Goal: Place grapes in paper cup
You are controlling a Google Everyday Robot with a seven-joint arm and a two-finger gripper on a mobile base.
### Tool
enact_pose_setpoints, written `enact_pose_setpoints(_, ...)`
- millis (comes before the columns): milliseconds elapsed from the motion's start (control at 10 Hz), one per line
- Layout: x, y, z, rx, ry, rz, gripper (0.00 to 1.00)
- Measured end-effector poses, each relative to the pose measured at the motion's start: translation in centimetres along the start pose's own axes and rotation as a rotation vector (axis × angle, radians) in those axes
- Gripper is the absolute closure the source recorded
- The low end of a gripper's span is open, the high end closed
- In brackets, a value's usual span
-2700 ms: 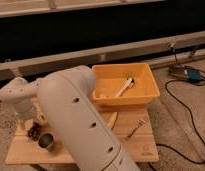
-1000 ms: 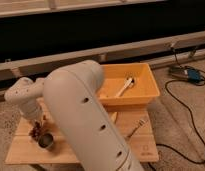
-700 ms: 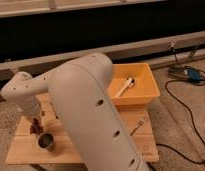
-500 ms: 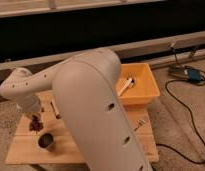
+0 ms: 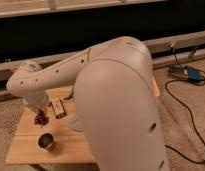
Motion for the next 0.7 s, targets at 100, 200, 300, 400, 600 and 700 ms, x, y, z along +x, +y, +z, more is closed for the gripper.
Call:
enact_pose_setpoints(100,0.4,-0.8,-0.2,-0.004,-0.006,0.015,1.0)
enact_pose_setpoints(200,0.7,-1.6,-0.4,-0.004,-0.011,0.027,1.0)
enact_pose_setpoints(300,1.2,-2.6,-0.6,-0.006,-0.015,0.045,1.0)
enact_pose_setpoints(400,1.8,-3.5,-0.7,-0.007,-0.018,0.064,1.0)
enact_pose_setpoints(600,2.7,-5.4,-0.9,-0.008,-0.019,0.102,1.0)
enact_pose_setpoints(700,3.1,-6.1,-0.9,-0.008,-0.019,0.117,1.0)
